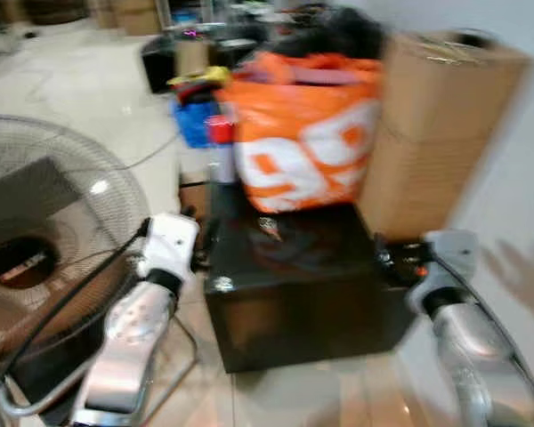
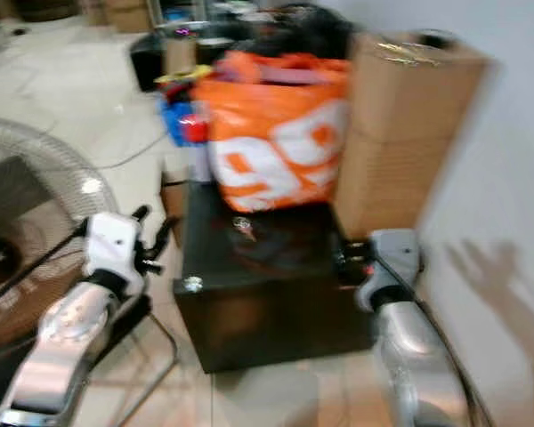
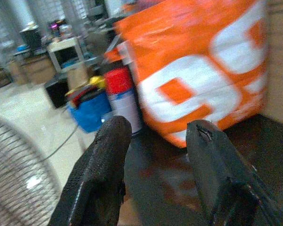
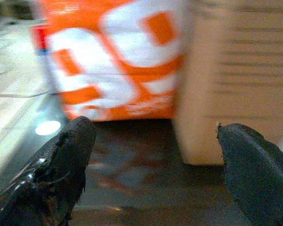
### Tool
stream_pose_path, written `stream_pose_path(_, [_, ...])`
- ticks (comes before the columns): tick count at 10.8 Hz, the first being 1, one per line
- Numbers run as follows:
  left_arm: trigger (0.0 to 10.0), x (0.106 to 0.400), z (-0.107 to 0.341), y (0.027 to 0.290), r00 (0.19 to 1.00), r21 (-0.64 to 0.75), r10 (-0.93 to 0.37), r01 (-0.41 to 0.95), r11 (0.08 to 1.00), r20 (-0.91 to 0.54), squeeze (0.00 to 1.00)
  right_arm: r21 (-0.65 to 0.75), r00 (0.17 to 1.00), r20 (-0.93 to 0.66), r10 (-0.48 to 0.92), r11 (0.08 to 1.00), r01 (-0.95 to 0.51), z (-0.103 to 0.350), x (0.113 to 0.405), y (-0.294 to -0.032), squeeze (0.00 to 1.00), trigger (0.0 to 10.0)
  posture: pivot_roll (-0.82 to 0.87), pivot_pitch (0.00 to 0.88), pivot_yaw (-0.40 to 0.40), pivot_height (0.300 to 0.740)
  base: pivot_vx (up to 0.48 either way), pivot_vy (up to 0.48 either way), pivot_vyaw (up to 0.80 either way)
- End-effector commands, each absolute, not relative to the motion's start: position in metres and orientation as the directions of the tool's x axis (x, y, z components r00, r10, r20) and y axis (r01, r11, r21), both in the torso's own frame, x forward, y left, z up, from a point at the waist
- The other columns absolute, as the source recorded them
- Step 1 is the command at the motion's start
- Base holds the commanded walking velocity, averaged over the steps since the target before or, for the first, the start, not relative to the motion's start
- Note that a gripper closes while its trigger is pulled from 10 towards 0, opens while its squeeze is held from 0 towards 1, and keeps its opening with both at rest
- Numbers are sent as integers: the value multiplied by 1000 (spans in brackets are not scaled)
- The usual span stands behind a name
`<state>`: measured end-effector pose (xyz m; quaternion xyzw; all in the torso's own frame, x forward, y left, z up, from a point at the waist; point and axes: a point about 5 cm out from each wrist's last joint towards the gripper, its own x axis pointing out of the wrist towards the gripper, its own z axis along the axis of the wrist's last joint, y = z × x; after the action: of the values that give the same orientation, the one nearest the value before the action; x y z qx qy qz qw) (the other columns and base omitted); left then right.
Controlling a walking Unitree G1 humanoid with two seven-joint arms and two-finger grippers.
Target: Hang keys on a hook
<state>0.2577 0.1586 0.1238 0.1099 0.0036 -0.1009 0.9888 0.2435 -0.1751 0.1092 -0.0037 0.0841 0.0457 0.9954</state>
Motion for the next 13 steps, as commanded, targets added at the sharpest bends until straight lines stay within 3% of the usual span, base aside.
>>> stream_pose_path(1, [10000, 260, 127, 158, 980, 218, -200, 199, 955, -19, 0, -10, 984, -156, 82, 996, -85, 112, 245, -179, 0, 10000, -34, 0, 32, 740, 322, 0, 0])
stream_pose_path(13, [10000, 258, 125, 156, 977, 223, -212, 211, 952, -19, 0, -20, 984, -152, 89, 995, -93, 112, 246, -178, 0, 10000, -30, 0, 28, 740, 325, 0, 0])
